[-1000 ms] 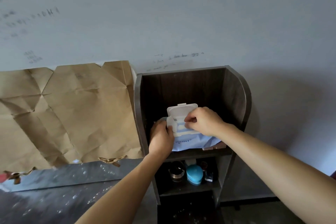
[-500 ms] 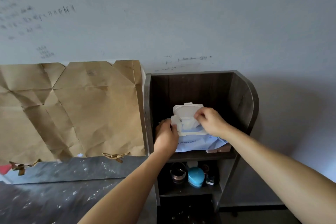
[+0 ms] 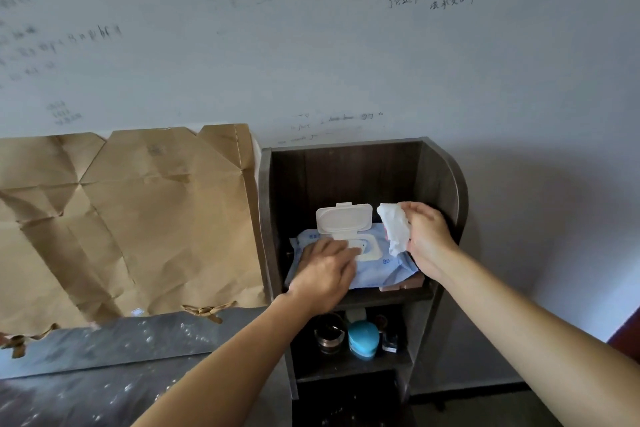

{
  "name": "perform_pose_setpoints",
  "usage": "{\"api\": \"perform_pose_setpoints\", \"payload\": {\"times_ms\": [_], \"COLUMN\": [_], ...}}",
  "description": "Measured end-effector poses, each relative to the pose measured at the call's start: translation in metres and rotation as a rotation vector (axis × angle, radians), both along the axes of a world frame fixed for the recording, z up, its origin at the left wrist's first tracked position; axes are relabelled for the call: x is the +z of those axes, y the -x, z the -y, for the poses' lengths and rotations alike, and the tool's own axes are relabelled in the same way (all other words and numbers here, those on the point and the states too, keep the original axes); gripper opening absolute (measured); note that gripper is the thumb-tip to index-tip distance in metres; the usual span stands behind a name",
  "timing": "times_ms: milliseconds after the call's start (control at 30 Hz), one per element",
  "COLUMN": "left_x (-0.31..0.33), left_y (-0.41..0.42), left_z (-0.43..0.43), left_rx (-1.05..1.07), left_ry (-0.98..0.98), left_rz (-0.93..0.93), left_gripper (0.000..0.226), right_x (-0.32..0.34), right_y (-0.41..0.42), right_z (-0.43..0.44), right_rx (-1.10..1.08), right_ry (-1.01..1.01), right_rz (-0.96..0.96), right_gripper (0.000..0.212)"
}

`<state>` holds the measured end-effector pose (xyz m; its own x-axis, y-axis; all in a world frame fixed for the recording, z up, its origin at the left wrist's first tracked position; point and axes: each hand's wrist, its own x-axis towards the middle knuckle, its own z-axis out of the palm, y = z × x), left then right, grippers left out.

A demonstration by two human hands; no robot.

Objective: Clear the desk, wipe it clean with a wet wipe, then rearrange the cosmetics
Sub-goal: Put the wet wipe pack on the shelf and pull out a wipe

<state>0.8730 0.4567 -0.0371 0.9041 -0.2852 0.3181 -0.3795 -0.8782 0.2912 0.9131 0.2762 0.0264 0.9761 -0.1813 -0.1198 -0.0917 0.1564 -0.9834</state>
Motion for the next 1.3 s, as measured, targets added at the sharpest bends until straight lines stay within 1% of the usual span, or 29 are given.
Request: {"api": "perform_pose_setpoints", "payload": {"times_ms": [67,133,167,200,267,300,333,367,400,433,467,500,567,667,700,767,867,967,1033,1067,1133,1200,1233,1300], "left_x": [0.000,0.005,0.008,0.011,0.014,0.016,0.021,0.025,0.029,0.030,0.031,0.029,0.022,0.005,-0.001,-0.010,-0.017,-0.018,-0.017,-0.016,-0.012,-0.007,-0.004,0.000], "left_y": [-0.003,-0.007,-0.008,-0.008,-0.005,-0.003,-0.002,-0.003,-0.006,-0.007,-0.008,-0.008,-0.002,0.012,0.016,0.020,0.022,0.023,0.024,0.025,0.029,0.041,0.050,0.071], "left_z": [0.000,0.000,-0.001,-0.002,-0.004,-0.005,-0.006,-0.007,-0.007,-0.007,-0.006,-0.007,-0.008,-0.010,-0.011,-0.013,-0.012,-0.010,-0.009,-0.009,-0.009,-0.010,-0.010,-0.011], "left_rx": [-0.003,-0.022,-0.014,0.023,0.171,0.227,0.237,0.207,0.173,0.146,0.127,0.106,0.069,0.027,0.020,0.012,0.033,0.059,0.065,0.063,0.045,0.029,0.019,-0.013], "left_ry": [-0.026,0.071,0.164,0.279,0.473,0.527,0.547,0.524,0.471,0.418,0.382,0.354,0.272,0.144,0.117,0.064,0.002,0.011,0.022,0.022,0.057,0.201,0.307,0.463], "left_rz": [-0.053,-0.102,-0.105,-0.074,0.121,0.214,0.250,0.221,0.143,0.063,0.000,-0.027,0.000,0.066,0.092,0.140,0.184,0.177,0.142,0.129,0.078,0.032,0.007,-0.035], "left_gripper": [0.055,0.048,0.040,0.030,0.008,0.008,0.021,0.037,0.052,0.060,0.062,0.059,0.048,0.039,0.038,0.038,0.045,0.046,0.047,0.047,0.044,0.034,0.034,0.045], "right_x": [-0.003,-0.008,-0.010,-0.013,-0.017,-0.019,-0.022,-0.025,-0.028,-0.029,-0.030,-0.028,-0.022,-0.012,-0.010,-0.012,-0.016,-0.021,-0.026,-0.029,-0.034,-0.034,-0.032,-0.026], "right_y": [0.007,0.014,0.016,0.018,0.022,0.024,0.025,0.026,0.025,0.025,0.023,0.022,0.022,0.023,0.025,0.028,0.030,0.029,0.027,0.028,0.032,0.042,0.048,0.061], "right_z": [0.000,0.002,0.005,0.007,0.011,0.013,0.014,0.015,0.017,0.018,0.019,0.020,0.018,0.013,0.012,0.012,0.013,0.011,0.012,0.013,0.014,0.012,0.009,0.002], "right_rx": [0.039,0.090,0.100,0.116,0.169,0.201,0.230,0.256,0.270,0.274,0.273,0.279,0.334,0.445,0.463,0.485,0.504,0.503,0.505,0.507,0.479,0.371,0.315,0.277], "right_ry": [-0.019,0.020,0.070,0.142,0.303,0.384,0.459,0.528,0.587,0.643,0.703,0.772,0.962,1.344,1.434,1.528,1.541,1.540,1.493,1.430,1.220,0.923,0.755,0.470], "right_rz": [-0.065,-0.093,-0.082,-0.054,0.009,0.031,0.044,0.058,0.077,0.103,0.132,0.164,0.236,0.340,0.349,0.344,0.341,0.323,0.287,0.253,0.199,0.168,0.143,0.068], "right_gripper": [0.021,0.021,0.021,0.021,0.020,0.021,0.025,0.031,0.037,0.045,0.052,0.057,0.060,0.046,0.043,0.042,0.043,0.043,0.043,0.042,0.040,0.036,0.032,0.023]}}
